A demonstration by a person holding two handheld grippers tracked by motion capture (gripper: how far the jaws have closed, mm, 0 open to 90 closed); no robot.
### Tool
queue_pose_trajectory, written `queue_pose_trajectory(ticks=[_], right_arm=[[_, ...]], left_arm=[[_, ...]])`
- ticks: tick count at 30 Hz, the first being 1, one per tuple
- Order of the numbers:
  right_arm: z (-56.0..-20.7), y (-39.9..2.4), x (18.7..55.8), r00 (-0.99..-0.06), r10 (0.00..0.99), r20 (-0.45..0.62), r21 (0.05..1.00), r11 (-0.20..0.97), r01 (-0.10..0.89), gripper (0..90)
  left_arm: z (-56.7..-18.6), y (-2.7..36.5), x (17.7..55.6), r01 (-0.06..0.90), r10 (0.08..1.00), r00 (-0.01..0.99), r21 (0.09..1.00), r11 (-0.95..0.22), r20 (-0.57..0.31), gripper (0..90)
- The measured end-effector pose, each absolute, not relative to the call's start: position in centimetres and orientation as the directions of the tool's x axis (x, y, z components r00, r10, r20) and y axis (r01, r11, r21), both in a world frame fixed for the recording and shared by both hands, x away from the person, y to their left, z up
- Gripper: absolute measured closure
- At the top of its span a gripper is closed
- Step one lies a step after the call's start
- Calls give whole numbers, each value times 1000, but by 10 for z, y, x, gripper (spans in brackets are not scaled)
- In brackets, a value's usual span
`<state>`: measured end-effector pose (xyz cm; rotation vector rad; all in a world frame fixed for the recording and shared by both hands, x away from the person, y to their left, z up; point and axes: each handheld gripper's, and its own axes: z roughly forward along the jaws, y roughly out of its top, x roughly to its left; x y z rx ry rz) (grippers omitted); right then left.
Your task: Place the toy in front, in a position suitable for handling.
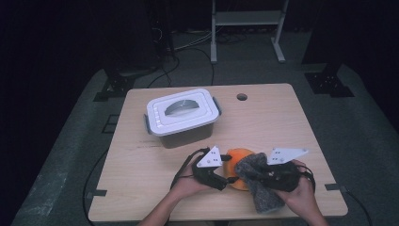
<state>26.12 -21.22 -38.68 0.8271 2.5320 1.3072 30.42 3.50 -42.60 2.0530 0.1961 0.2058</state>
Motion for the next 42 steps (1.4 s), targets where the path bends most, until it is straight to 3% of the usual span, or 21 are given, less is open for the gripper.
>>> queue_pose_trajectory(ticks=[10,14,19,24,28,38,42], right_arm=[[-404,-229,258,-812,566,141,752,473,460,736],[-391,-233,260,-806,580,121,770,457,444,736],[-376,-228,287,-801,589,112,777,450,440,733],[-389,-227,293,-800,581,152,756,452,473,733],[-394,-231,279,-804,573,157,756,454,472,734],[-362,-205,274,-849,523,78,765,514,387,733],[-366,-196,282,-858,509,66,736,556,387,734]], left_arm=[[-427,36,302,30,218,972,871,-490,89,249],[-426,34,301,12,207,973,869,-494,104,252],[-426,35,300,10,211,971,868,-497,110,250],[-422,40,303,51,284,954,876,-480,100,134],[-427,36,305,106,261,965,866,-488,29,192],[-424,23,291,0,205,971,863,-506,121,230],[-427,27,293,19,215,971,859,-512,107,232]])
